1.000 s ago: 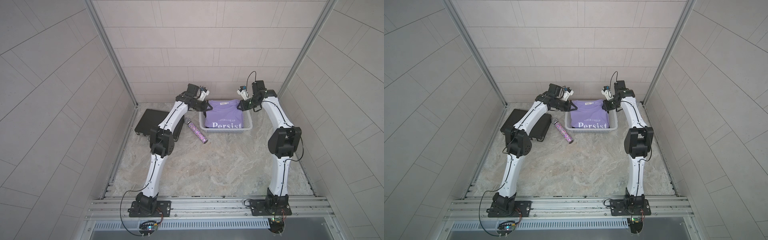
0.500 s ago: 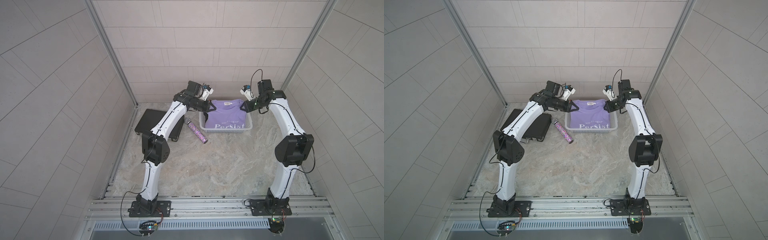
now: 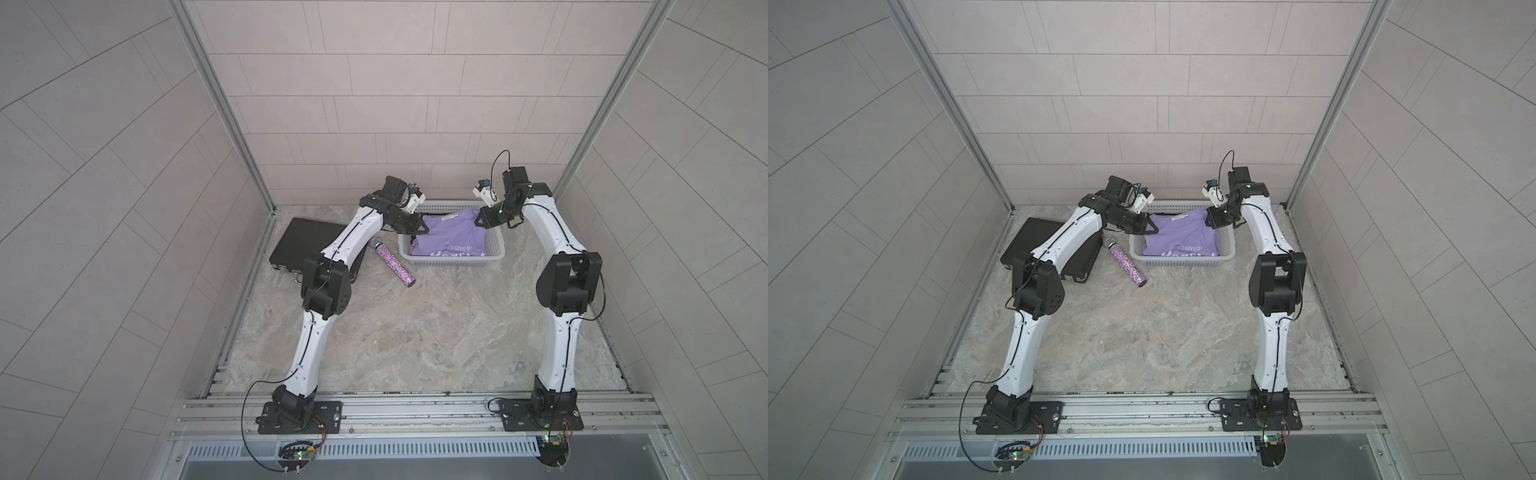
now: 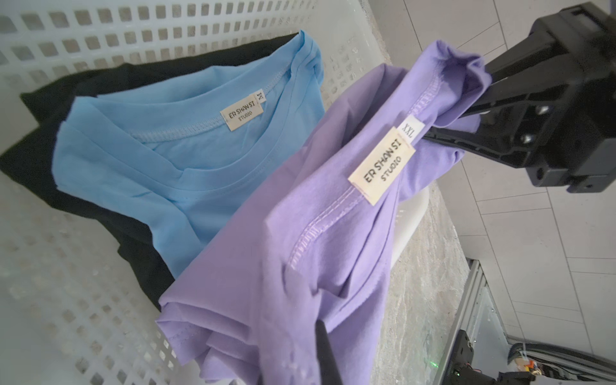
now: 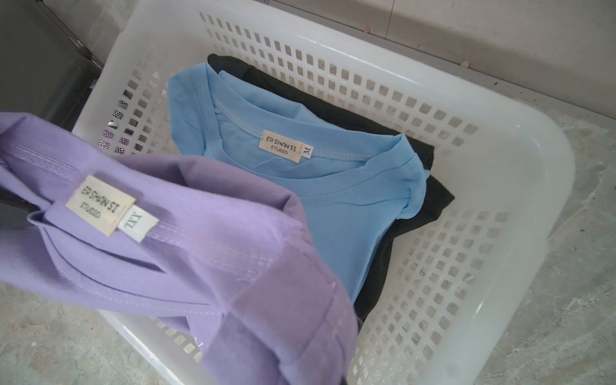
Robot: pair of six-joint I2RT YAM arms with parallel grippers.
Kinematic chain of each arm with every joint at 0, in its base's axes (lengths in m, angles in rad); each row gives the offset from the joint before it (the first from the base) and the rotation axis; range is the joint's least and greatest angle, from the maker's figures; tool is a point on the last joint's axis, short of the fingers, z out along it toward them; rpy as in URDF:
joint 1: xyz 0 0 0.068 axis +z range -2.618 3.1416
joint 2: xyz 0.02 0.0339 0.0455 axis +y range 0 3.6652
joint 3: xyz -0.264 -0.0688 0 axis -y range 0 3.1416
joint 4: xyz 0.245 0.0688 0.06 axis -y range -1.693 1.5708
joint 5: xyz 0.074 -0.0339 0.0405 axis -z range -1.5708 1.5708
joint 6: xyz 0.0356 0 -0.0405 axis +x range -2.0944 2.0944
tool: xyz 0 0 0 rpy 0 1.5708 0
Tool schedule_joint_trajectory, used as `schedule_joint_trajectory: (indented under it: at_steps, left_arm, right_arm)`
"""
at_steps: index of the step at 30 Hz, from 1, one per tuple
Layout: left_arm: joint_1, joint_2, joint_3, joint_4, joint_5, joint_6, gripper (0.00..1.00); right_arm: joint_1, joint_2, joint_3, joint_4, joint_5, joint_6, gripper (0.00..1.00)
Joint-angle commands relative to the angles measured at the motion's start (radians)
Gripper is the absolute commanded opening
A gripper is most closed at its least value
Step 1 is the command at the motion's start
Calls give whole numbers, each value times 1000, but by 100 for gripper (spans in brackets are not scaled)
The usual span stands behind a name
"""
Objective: Put the folded t-shirts into the basket
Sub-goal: Place the T-shirt in the bin.
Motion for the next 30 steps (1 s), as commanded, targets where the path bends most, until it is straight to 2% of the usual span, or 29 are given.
schedule_joint_trajectory:
  at_steps: [1, 6, 12, 18, 22, 30]
  left_arm:
    - [4, 37, 58, 7, -58, 55, 0]
    - [4, 87, 102, 54, -131, 134, 3]
    - [3, 143, 134, 110, -194, 219, 18]
    - [2, 210, 185, 165, -248, 278, 19]
    - [-1, 241, 213, 200, -310, 325, 23]
    - [-17, 291, 220, 299, -436, 432, 25]
  right_arm:
    - [-9, 34, 29, 31, 37, 17, 6]
    - [-9, 71, 32, 98, 55, 37, 10]
    - [-9, 129, 45, 164, 80, 40, 15]
    - [-10, 187, 71, 214, 101, 48, 17]
    - [-9, 207, 75, 239, 122, 55, 18]
    - [-8, 233, 75, 289, 159, 77, 20]
